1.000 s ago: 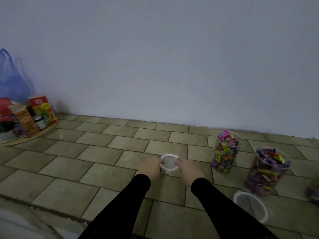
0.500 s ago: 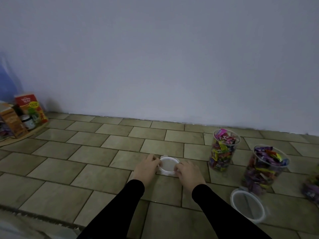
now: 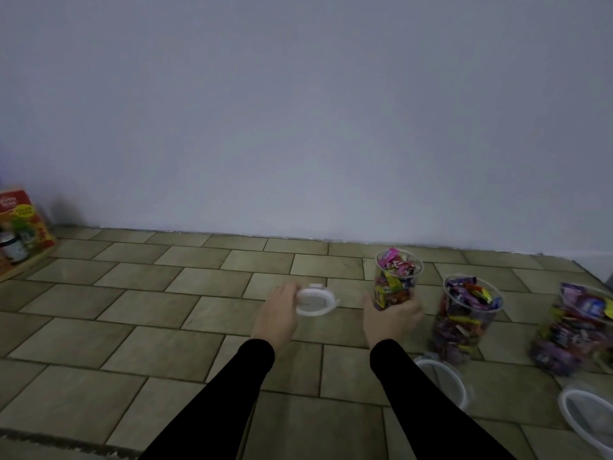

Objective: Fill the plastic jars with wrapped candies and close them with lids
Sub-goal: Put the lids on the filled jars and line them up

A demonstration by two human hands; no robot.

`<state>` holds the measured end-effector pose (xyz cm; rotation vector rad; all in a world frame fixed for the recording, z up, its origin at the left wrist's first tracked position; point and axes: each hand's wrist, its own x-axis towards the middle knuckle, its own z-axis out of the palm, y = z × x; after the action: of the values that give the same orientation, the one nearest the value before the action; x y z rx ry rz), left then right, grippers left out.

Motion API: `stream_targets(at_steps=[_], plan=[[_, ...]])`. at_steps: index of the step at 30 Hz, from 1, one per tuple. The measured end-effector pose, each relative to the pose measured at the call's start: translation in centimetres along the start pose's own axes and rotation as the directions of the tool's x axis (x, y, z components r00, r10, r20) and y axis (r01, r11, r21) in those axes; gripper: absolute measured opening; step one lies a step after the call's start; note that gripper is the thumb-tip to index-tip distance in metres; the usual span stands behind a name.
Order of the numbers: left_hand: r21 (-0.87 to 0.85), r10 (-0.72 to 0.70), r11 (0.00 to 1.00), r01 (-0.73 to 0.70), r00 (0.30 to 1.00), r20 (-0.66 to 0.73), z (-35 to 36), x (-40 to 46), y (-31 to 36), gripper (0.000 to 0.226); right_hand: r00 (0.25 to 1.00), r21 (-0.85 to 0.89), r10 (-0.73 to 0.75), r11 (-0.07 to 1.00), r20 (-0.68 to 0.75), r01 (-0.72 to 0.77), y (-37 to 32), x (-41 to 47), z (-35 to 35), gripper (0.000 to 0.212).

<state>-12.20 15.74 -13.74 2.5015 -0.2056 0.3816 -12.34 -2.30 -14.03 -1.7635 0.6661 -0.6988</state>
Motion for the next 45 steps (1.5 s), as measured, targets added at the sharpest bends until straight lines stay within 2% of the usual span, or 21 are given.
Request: stream_targets(at_steps=[2, 5, 8, 13, 19, 21, 25, 29, 33, 37, 45], plan=[[-0.065, -0.01, 0.998, 0.009, 1.0, -0.005, 0.0, 0.2, 0.7, 0.02, 0.999, -0.02, -0.027, 0.999, 0.034, 0.028, -0.3, 0.9, 0.1, 0.095], [-0.192, -0.042, 0.981, 0.029, 0.997, -0.061, -0.1, 0.7, 1.8, 0.016, 0.997, -0.037, -0.056, 0.998, 0.058, 0.058, -0.3, 2.4, 0.1, 0.103], [-0.252, -0.073, 0.967, 0.047, 0.993, -0.096, -0.2, 1.6, 3.0, 0.024, 0.994, 0.011, -0.076, 0.997, 0.077, 0.075, -0.1, 3.9, -0.1, 0.099], [-0.364, -0.095, 0.931, 0.017, 0.976, -0.198, -0.3, 3.8, 5.3, 0.031, 0.977, -0.07, -0.108, 0.99, 0.183, 0.122, 0.3, 5.0, -0.7, 0.091], [-0.426, -0.097, 0.905, 0.006, 0.976, -0.193, 0.5, 6.3, 8.6, 0.032, 0.925, -0.094, -0.196, 0.967, 0.325, 0.238, 0.7, 5.4, -0.8, 0.089], [-0.422, -0.094, 0.906, 0.02, 0.983, -0.156, 0.9, 6.9, 9.8, 0.031, 0.91, -0.039, -0.193, 0.974, 0.366, 0.222, 0.8, 5.3, -0.5, 0.087], [-0.41, -0.117, 0.91, 0.063, 0.987, -0.108, 1.9, 8.1, 11.9, 0.025, 0.869, 0.162, -0.147, 0.984, 0.473, 0.078, 0.6, 5.7, -0.7, 0.083], [-0.421, -0.147, 0.9, 0.109, 0.987, -0.059, 2.2, 9.5, 13.1, 0.033, 0.829, 0.178, -0.157, 0.982, 0.537, 0.071, 0.2, 6.3, -1.3, 0.076], [-0.324, -0.133, 0.939, 0.119, 0.991, -0.021, 3.0, 10.6, 14.2, 0.036, 0.791, 0.159, -0.174, 0.982, 0.587, 0.099, 0.3, 7.2, -1.2, 0.066], [-0.136, -0.141, 0.98, 0.143, 0.99, 0.025, 4.2, 10.9, 14.7, 0.034, 0.766, 0.143, -0.184, 0.982, 0.615, 0.122, 0.9, 8.0, -1.0, 0.078], [-0.107, -0.222, 0.969, 0.224, 0.975, 0.028, 5.3, 11.7, 14.9, 0.047, 0.756, 0.169, -0.207, 0.977, 0.621, 0.129, 1.1, 8.2, -1.1, 0.081]])
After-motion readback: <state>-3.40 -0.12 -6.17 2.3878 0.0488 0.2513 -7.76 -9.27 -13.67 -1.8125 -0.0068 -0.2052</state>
